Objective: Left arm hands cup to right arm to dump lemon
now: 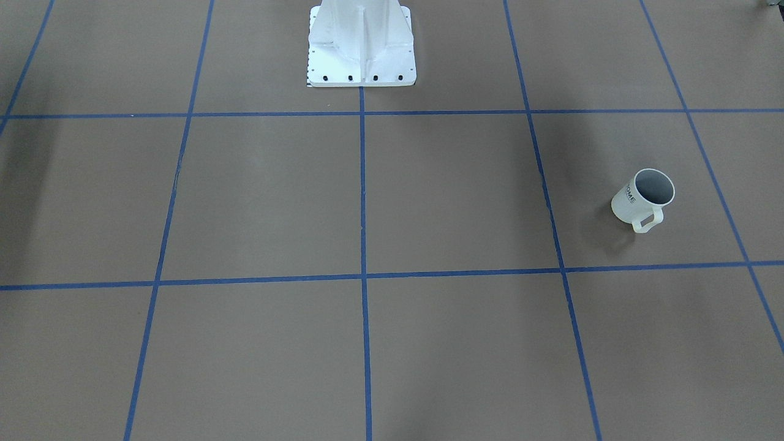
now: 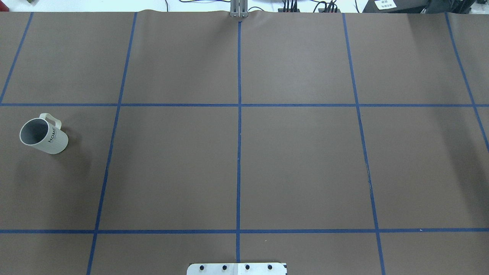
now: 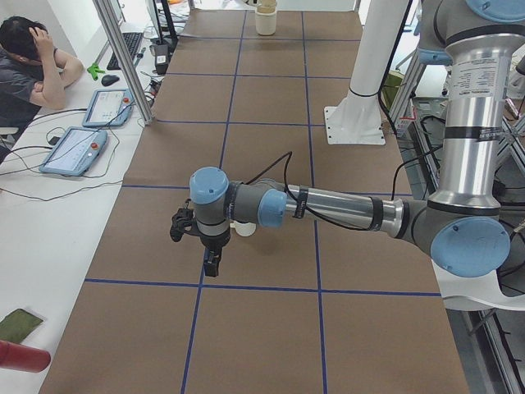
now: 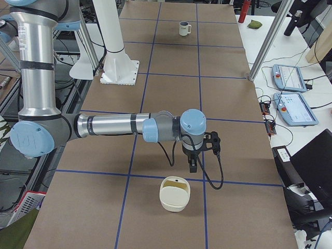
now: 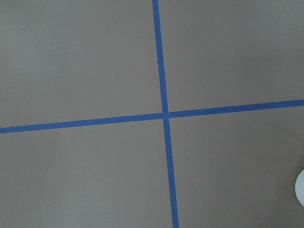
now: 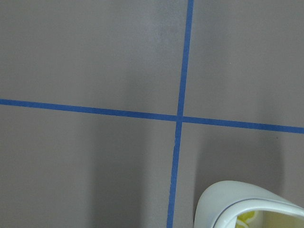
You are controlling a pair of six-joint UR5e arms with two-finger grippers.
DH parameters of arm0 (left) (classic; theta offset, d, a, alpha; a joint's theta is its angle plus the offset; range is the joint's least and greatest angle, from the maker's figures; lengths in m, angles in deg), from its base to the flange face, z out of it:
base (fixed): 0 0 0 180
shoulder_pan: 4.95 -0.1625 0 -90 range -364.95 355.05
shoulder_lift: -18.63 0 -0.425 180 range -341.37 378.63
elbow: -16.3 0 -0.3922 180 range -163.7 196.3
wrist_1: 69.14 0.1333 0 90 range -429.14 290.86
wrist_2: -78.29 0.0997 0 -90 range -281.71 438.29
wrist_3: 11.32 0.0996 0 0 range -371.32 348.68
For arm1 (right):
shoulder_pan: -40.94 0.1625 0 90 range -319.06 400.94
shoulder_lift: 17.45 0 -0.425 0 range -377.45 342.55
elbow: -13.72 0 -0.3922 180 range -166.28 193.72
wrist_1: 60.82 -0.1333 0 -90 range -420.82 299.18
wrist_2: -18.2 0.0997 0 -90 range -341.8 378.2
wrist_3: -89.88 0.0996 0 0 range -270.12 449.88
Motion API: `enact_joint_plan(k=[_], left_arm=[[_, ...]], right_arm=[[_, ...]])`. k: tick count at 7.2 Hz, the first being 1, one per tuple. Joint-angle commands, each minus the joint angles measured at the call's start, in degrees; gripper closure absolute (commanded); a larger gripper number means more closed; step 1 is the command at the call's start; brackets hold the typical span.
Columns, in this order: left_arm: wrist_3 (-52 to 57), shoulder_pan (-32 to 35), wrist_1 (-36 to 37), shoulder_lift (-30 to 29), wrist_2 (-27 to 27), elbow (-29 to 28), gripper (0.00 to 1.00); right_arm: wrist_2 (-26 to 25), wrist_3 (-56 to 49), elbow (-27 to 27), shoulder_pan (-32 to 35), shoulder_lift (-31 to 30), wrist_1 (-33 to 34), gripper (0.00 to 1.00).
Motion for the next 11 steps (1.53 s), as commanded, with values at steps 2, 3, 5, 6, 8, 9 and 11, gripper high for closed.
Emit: enact_joint_plan(k=[2,3,5,6,8,9,11], left_arm=[[0.65,0.1,0.11,0.99,-0.1,-0.68,0.0],[0.74,0.44,0.12,1.0,-0.19,-0.51,0.0],[0.75,2.46,0.2,1.0,-0.19,-0.51,0.0],[0.75,2.73,0.2,1.08,-0.19,-0.59,0.0],[0.75,2.65,0.2,1.08,-0.1,-0.77,0.0],[0.75,2.65,0.2,1.08,0.08,-0.77,0.0],[0.75,2.65,0.2,1.08,0.16,-0.77,0.0]], right_arm=[[0.2,0.0,0.01,-0.02,0.0,-0.11,0.0],[0.2,0.0,0.01,-0.02,0.0,-0.11,0.0],[0.29,0.0,0.1,-0.02,0.0,-0.11,0.0],[0.21,0.0,0.1,-0.02,0.0,-0.11,0.0],[0.29,0.0,0.09,-0.02,0.0,-0.11,0.0],[0.21,0.0,0.01,-0.02,0.0,-0.11,0.0],[0.03,0.0,-0.08,-0.02,-0.17,0.59,0.0]])
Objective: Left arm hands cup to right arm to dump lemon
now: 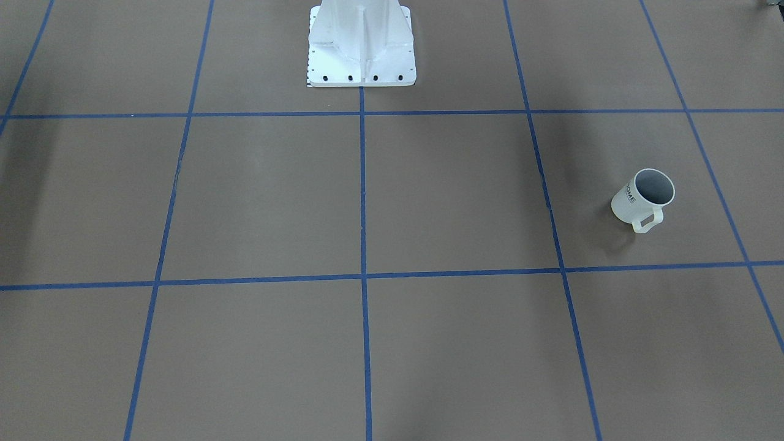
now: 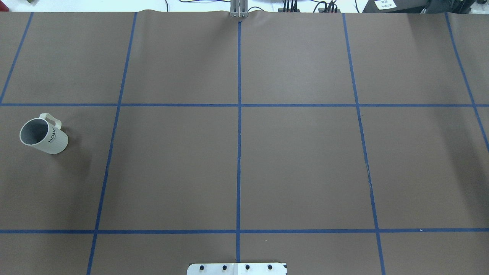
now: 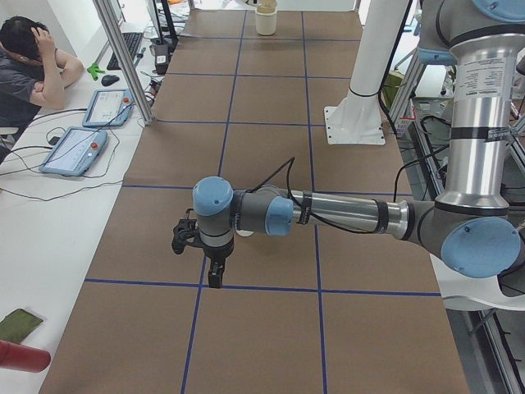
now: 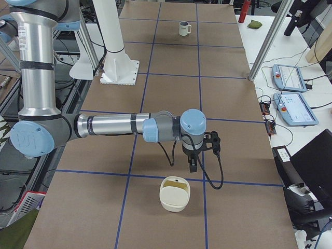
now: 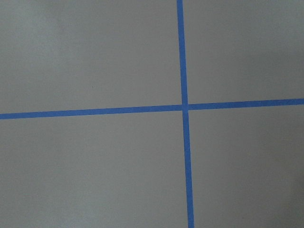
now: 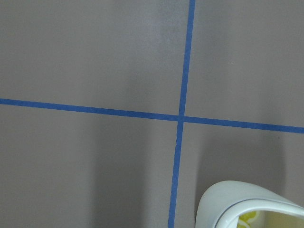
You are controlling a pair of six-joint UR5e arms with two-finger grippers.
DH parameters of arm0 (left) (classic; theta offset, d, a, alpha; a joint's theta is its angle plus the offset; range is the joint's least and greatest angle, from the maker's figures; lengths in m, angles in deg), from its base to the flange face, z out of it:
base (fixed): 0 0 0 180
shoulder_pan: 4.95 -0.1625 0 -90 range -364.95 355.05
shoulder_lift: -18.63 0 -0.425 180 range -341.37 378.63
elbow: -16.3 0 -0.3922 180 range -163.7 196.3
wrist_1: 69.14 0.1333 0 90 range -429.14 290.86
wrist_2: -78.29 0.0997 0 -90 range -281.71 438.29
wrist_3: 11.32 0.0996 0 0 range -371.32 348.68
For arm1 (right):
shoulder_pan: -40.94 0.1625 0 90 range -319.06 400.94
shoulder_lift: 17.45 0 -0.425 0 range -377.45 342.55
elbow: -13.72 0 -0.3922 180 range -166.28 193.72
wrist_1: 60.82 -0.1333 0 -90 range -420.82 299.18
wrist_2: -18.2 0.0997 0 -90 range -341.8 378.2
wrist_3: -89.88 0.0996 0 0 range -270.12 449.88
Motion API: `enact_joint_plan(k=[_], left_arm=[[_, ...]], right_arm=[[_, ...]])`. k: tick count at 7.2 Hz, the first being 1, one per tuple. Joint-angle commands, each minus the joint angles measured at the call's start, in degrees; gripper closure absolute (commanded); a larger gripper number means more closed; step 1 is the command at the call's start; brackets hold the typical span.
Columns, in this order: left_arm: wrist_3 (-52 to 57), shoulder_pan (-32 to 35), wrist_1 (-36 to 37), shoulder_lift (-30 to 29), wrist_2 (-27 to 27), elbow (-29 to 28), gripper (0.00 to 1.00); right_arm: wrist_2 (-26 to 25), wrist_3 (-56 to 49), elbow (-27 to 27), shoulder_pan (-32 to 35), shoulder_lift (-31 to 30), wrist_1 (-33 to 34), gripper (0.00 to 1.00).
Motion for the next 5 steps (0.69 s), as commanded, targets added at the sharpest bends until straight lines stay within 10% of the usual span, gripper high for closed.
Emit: enact_joint_plan(k=[1,5], left_arm=[[0.0,0.0,0.0,0.0,0.09,-0.09,0.0],[-0.09,-0.17,0.09,-0.09,0.0,-0.09,0.0]], right_arm=[[-0.11,0.04,-0.07,0.0,-0.65,0.3,0.0],[-0.11,0.04,-0.51,0.0,-1.18,0.39,0.0]])
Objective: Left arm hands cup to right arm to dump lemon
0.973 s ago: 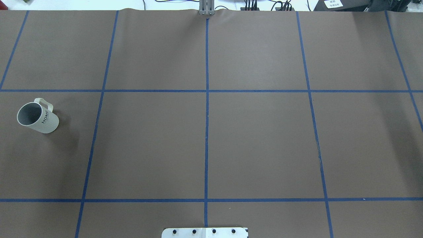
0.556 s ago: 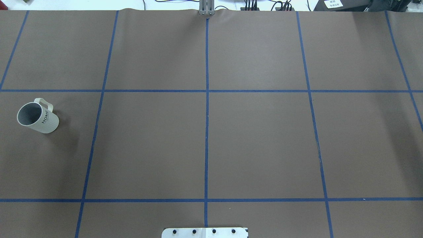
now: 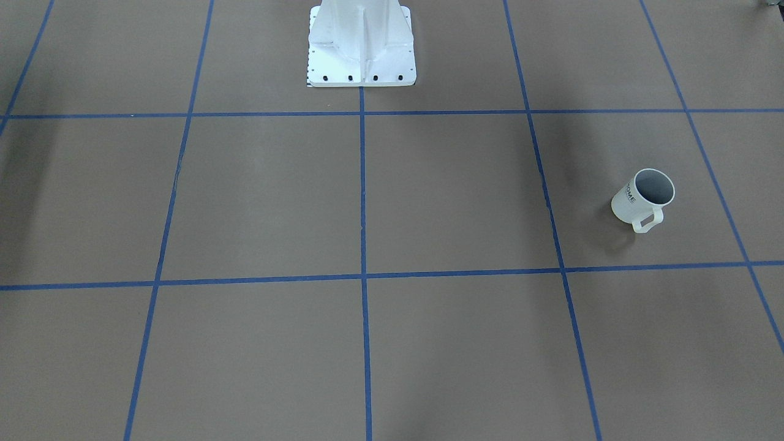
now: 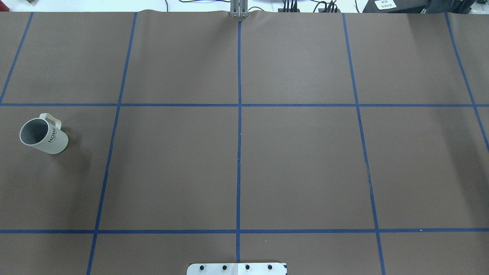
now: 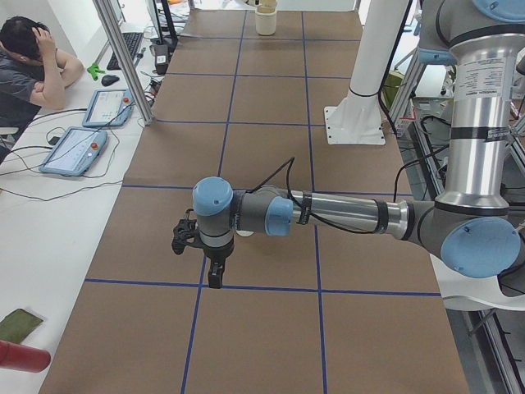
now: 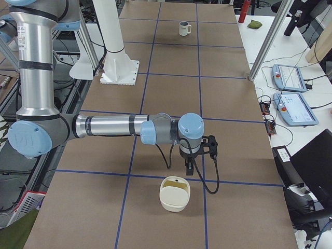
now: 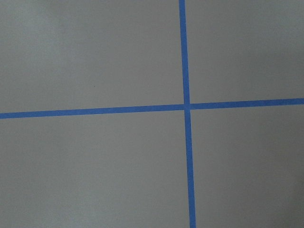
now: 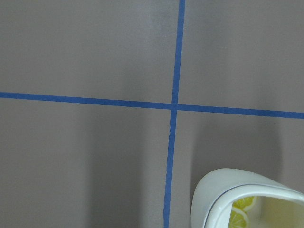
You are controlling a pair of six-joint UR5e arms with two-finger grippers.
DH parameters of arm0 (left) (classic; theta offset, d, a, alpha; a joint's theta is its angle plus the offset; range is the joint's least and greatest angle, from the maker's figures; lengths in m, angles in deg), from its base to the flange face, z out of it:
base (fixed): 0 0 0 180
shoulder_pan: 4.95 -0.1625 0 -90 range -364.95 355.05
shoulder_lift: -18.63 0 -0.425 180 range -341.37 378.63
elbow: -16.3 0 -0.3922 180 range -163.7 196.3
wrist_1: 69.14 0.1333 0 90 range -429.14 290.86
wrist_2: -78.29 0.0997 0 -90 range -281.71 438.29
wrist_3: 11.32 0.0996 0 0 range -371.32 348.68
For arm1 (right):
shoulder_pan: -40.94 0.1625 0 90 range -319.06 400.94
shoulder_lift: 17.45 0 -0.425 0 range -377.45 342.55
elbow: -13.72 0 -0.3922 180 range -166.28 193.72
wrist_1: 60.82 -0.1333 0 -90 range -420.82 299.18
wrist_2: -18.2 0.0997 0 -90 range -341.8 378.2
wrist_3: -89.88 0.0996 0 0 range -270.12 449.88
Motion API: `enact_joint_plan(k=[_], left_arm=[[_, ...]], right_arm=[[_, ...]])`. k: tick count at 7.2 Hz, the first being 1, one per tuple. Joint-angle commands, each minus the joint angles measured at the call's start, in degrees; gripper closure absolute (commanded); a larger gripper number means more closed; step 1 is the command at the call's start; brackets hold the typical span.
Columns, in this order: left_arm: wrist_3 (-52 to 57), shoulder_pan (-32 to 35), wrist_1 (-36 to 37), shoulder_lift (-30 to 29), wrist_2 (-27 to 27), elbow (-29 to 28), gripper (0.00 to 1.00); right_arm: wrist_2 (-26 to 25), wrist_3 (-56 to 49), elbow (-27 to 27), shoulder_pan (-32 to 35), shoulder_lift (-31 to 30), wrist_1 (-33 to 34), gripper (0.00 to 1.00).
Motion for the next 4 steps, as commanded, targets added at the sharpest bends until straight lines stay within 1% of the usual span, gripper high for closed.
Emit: enact_joint_plan(k=[1,4], left_arm=[[-0.16,-0.07,0.07,-0.12,-0.2,0.0,0.0],[-0.68,-0.15,0.07,-0.13,-0.21,0.0,0.0]], right_arm=[[0.03,0.0,-0.09,0.0,-0.26,0.0,0.0],[-0.06,0.0,-0.09,0.0,-0.26,0.0,0.0]])
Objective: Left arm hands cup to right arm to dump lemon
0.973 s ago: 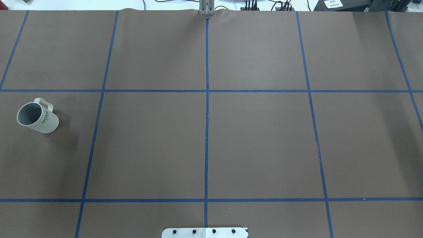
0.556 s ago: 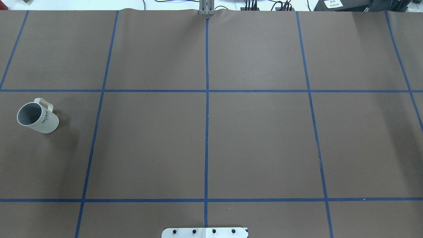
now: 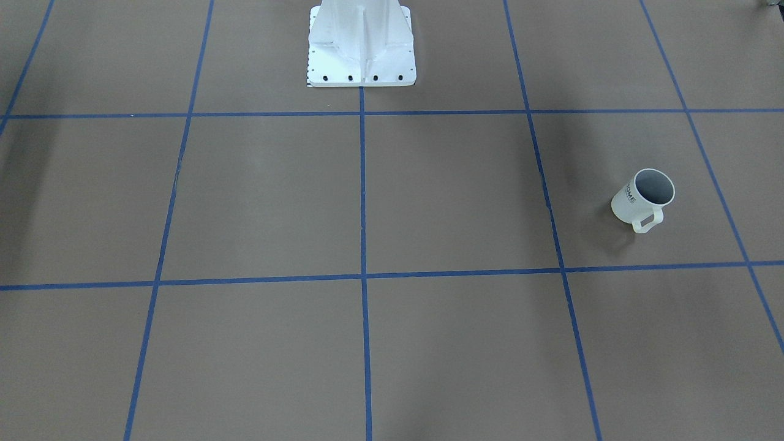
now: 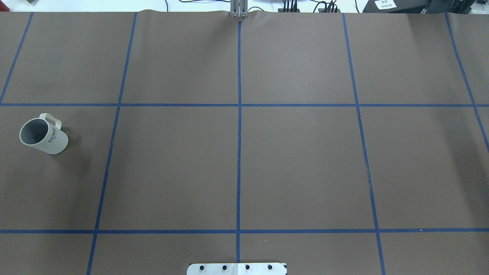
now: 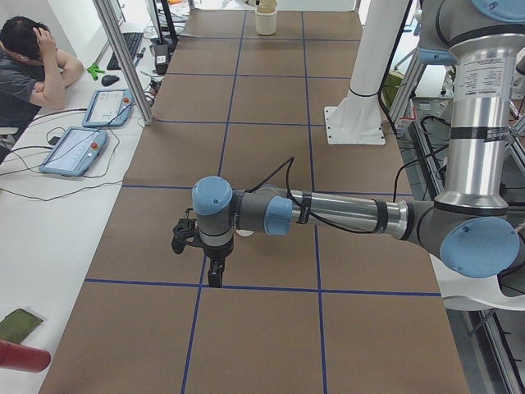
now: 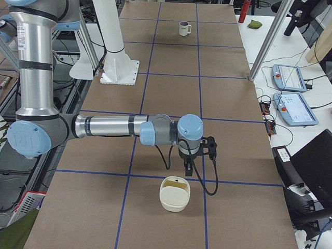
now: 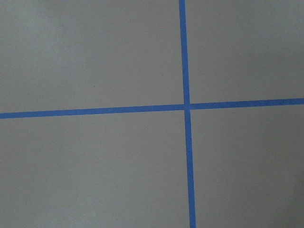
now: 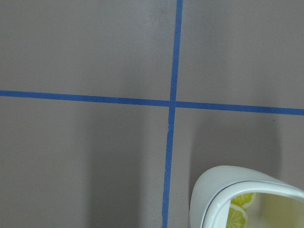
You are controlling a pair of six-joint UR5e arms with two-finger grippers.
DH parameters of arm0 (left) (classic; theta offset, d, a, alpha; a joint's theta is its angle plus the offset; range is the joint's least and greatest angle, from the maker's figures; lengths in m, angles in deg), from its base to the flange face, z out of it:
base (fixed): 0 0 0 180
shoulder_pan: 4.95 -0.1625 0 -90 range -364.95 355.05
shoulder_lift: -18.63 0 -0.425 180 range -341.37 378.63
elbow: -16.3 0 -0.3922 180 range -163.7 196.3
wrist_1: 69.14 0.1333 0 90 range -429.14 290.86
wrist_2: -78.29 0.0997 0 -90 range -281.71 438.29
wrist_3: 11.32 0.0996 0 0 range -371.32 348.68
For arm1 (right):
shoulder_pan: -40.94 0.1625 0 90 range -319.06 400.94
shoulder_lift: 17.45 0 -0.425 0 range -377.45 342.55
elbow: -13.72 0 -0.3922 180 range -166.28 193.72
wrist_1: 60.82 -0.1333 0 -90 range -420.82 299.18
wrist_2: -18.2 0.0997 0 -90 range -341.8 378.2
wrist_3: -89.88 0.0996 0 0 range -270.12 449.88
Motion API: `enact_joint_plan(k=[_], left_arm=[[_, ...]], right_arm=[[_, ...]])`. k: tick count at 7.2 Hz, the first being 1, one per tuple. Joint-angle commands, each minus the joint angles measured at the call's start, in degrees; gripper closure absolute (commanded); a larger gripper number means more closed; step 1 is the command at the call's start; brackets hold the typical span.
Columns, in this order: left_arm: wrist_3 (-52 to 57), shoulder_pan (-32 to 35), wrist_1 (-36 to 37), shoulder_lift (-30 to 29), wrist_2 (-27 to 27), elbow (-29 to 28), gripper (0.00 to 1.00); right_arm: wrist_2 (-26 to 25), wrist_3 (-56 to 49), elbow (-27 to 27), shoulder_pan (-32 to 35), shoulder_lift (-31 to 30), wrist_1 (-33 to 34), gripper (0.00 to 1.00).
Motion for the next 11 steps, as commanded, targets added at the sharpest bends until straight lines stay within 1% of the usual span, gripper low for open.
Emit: enact_joint_plan(k=[1,3,4,11], left_arm=[[-0.25,-0.02,0.0,0.0,0.08,0.0,0.0],[-0.94,-0.02,0.09,0.0,0.08,0.0,0.0],[-5.21,-0.02,0.0,-0.09,0.08,0.09,0.0],[-5.7,-0.11,0.0,-0.27,-0.01,0.0,0.0]], right_arm=[[-0.01,0.09,0.0,0.0,-0.01,0.0,0.0],[-0.01,0.09,-0.09,0.0,-0.01,0.0,0.0],[-0.01,0.09,-0.09,0.0,-0.09,0.0,0.0],[0.43,-0.18,-0.36,0.0,0.08,-0.17,0.0]])
